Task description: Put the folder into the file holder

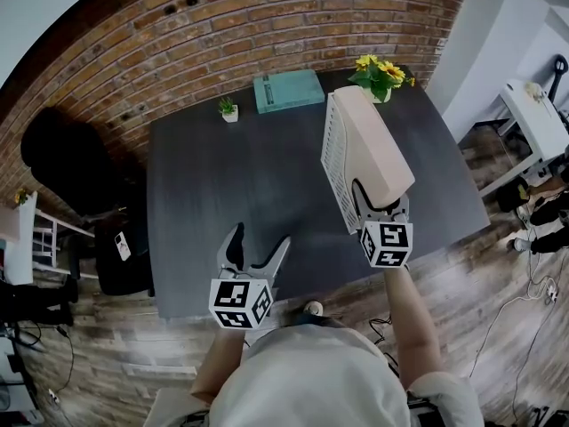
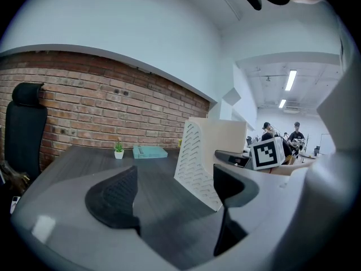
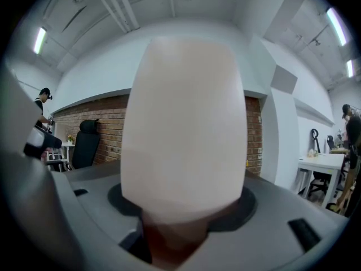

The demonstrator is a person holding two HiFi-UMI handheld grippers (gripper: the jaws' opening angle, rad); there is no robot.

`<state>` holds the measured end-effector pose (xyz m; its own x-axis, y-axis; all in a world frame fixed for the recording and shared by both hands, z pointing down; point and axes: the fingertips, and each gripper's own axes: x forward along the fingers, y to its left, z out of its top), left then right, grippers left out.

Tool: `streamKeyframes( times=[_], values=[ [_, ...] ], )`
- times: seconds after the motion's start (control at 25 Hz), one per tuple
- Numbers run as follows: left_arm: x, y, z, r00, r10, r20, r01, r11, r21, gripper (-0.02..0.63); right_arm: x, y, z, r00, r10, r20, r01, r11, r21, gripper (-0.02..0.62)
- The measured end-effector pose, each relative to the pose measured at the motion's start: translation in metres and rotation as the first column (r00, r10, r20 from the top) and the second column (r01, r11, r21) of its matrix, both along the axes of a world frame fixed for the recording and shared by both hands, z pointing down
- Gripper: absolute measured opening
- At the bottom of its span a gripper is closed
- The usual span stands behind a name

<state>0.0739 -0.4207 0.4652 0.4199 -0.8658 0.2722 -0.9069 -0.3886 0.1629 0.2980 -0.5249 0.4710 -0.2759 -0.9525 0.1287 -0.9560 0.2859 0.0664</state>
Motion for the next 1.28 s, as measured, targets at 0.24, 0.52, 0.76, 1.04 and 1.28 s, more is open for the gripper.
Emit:
streamKeyframes(
  times=[0.24,0.52,0.76,1.04,1.28],
  values=[
    [-0.007,0.008,-0.002,1.0,0.01,-0.001,-0.01,1.0,-0.002,0.41,-0.003,0.0,0.003,0.999,-0.007,-0.042,0.007,1.0,-0.019,0.301],
    [-0.02,0.03,-0.007,0.999,0.05,-0.007,-0.05,0.999,-0.002,0.41,0.0,0.017,-0.007,0.996,0.042,-0.084,-0.046,0.998,-0.05,0.333],
    [-0.036,0.056,-0.01,0.995,0.103,-0.014,-0.103,0.995,0.0,0.41,0.001,0.065,-0.01,0.989,0.103,-0.106,-0.11,0.992,-0.062,0.333],
    [-0.058,0.091,-0.01,0.986,0.165,-0.016,-0.165,0.986,0.005,0.409,-0.034,0.141,-0.01,0.981,0.132,-0.141,-0.143,0.987,-0.068,0.251],
    [-0.078,0.129,-0.01,0.975,0.222,-0.014,-0.222,0.975,0.006,0.382,-0.086,0.211,-0.021,0.986,0.131,-0.1,-0.137,0.99,-0.047,0.144]
  ],
)
